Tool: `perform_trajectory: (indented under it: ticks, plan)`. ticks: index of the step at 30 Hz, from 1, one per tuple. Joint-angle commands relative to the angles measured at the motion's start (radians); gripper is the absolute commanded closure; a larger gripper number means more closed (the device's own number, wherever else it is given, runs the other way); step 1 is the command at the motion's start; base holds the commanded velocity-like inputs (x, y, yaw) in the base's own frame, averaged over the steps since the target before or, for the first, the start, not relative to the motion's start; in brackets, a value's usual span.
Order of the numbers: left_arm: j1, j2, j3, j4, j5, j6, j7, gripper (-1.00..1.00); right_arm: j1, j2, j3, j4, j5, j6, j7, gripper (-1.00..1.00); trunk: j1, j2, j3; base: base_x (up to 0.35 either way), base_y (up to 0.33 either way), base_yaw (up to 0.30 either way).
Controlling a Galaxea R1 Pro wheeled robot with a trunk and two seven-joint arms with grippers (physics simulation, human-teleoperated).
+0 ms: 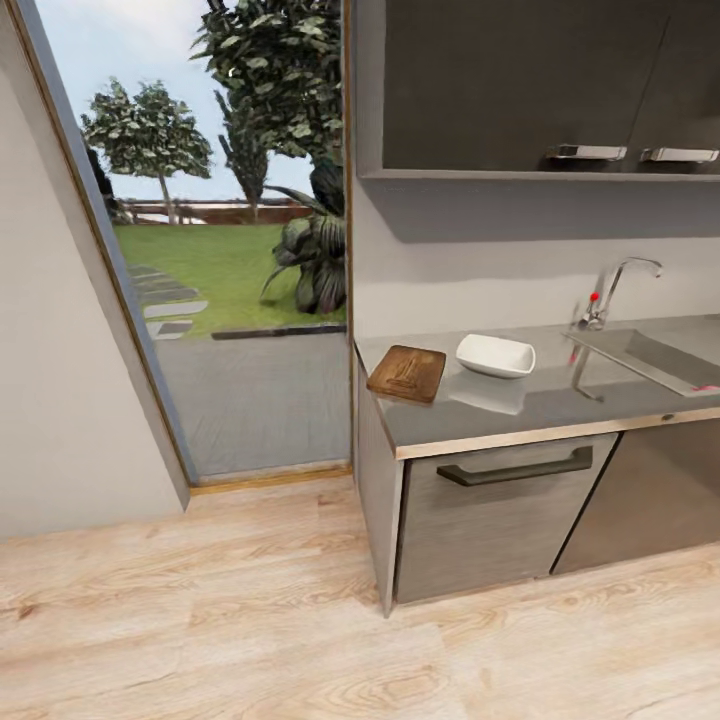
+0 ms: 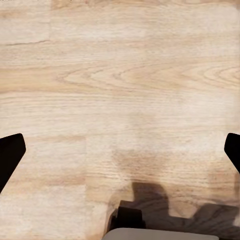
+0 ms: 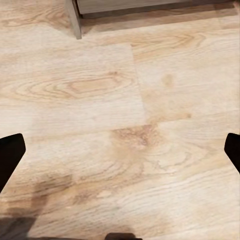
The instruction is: In the kitchen, take the Vidalia onion out of the sink, dice it on the chopping board with the paring knife, put the diced onion into the bowl on the countertop, then place both the paring knife and the chopping board into the sink.
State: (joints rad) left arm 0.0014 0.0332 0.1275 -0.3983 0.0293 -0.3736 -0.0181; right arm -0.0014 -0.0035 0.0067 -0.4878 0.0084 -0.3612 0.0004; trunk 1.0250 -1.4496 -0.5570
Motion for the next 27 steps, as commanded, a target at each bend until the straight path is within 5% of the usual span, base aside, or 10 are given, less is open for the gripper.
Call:
perform_trajectory:
  ticks: [1, 27]
  plan:
    - [0.0, 0.0, 0.001, -0.001, 0.003, -0.002, -0.002, -1.0, 0.0, -0.001, 0.001, 0.0, 0.001, -0.002, 0.0, -1.0, 0.0, 0.0, -0.001, 0.001, 0.003, 0.0]
    - [0.0, 0.001, 0.001, 0.001, 0.004, -0.001, -0.002, -1.0, 0.0, 0.0, 0.001, 0.0, 0.0, -0.002, 0.0, -1.0, -0.1, 0.182, 0.081, 0.0, 0.0, 0.0]
